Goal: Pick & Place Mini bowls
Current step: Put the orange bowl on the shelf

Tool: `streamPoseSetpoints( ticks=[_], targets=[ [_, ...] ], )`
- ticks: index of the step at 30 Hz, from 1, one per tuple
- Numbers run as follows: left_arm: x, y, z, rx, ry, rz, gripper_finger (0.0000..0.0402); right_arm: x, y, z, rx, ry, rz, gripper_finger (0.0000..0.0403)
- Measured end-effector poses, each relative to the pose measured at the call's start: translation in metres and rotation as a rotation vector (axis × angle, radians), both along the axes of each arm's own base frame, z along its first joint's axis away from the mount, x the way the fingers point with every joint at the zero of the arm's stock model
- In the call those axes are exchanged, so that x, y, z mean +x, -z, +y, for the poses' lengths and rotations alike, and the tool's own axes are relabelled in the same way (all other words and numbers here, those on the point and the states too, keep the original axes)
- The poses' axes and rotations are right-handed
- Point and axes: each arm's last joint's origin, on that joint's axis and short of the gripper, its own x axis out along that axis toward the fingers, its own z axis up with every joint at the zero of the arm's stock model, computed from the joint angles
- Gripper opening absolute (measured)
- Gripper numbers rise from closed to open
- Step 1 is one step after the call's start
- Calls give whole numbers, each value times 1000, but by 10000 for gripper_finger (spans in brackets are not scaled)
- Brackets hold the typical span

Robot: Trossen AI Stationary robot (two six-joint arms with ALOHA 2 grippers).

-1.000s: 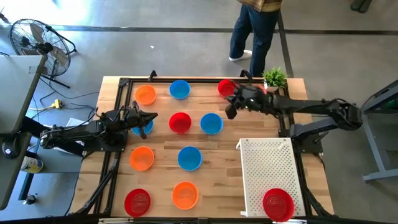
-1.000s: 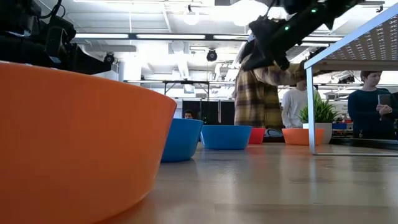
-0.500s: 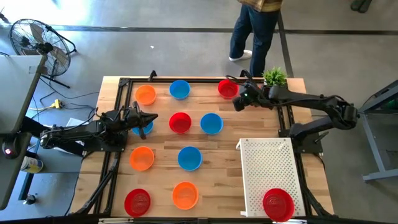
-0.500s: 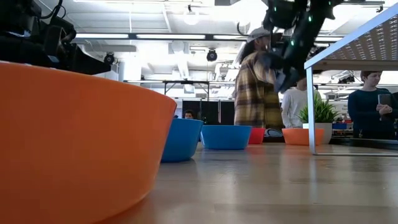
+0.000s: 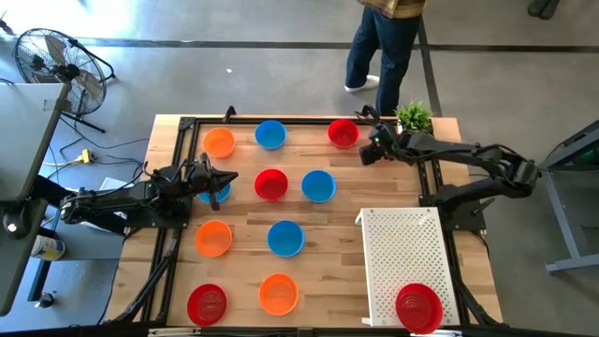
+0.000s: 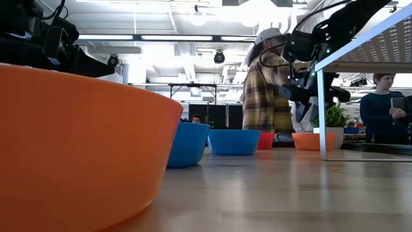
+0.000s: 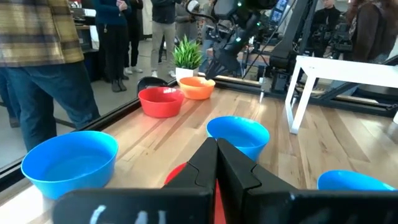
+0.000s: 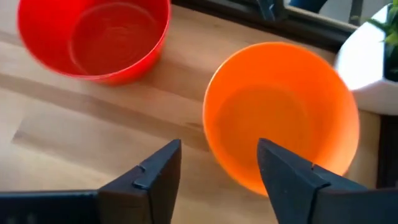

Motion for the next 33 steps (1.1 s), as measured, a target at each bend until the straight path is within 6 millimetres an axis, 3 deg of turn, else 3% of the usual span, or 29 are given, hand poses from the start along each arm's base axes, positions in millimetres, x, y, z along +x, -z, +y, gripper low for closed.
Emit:
streamPoseSetpoints(
  ticks=[7, 11, 16, 30, 33],
  targets=[
    [0, 0, 0, 0, 0, 0, 0, 1, 10, -9, 21, -82, 57, 206],
    [0, 0, 0, 0, 0, 0, 0, 6, 24, -14, 46, -114, 128, 195],
    [0, 0, 0, 0, 0, 0, 0, 9, 28, -18, 31, -109, 151, 173],
    [0, 0, 0, 0, 1, 0, 0, 11, 35, -20, 124, -215, 115, 19],
    [0, 0, 0, 0, 0, 0, 0, 11, 34, -17, 153, -245, 102, 5]
  ],
)
